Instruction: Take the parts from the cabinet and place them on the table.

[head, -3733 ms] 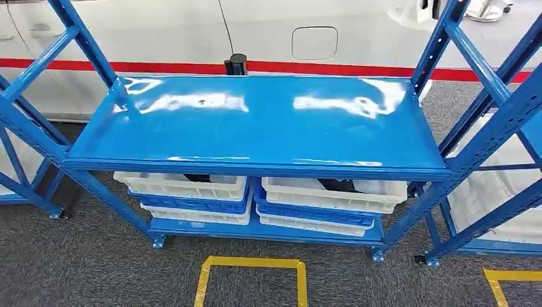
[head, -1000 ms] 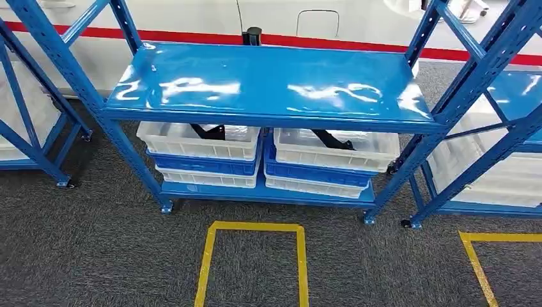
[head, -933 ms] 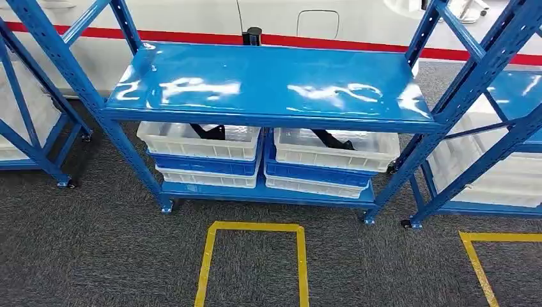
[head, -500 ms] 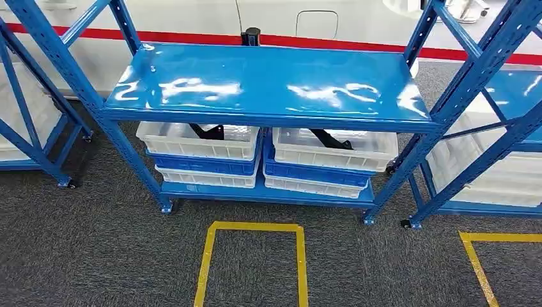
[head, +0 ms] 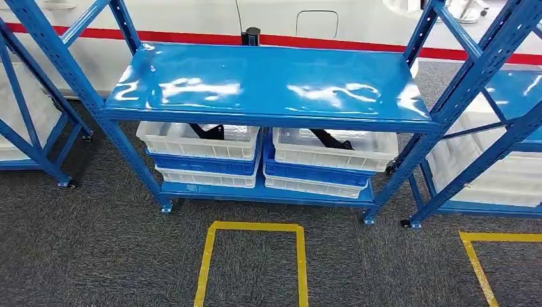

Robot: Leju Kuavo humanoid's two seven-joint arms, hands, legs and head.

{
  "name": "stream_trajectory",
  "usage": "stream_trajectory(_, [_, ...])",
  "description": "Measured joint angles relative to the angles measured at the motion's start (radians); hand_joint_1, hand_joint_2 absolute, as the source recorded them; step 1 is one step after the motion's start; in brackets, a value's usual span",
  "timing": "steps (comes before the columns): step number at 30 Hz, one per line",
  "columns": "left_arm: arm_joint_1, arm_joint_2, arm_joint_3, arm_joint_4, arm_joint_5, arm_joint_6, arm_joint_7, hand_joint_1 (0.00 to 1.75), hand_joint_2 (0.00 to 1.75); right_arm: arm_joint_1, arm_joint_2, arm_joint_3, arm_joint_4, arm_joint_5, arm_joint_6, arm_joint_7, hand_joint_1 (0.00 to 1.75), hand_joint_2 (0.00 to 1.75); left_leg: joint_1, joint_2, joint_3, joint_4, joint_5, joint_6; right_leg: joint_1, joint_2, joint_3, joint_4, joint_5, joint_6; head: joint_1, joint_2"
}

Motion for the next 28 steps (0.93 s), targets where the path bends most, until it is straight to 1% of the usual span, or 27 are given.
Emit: stream_trajectory(28, [0.113, 0.063, -0.791, -0.110, 0.543, -0.268, 0.212, 0.00, 0.00, 0.079, -0.011, 0.284, -0.111, -0.182, 0.236, 0.141, 0.00, 0.00, 0.000, 0.000, 0.000, 0.000, 0.000, 0.000, 0.000, 0.000, 0.000, 0.000, 0.000, 0.000, 0.000, 0.000])
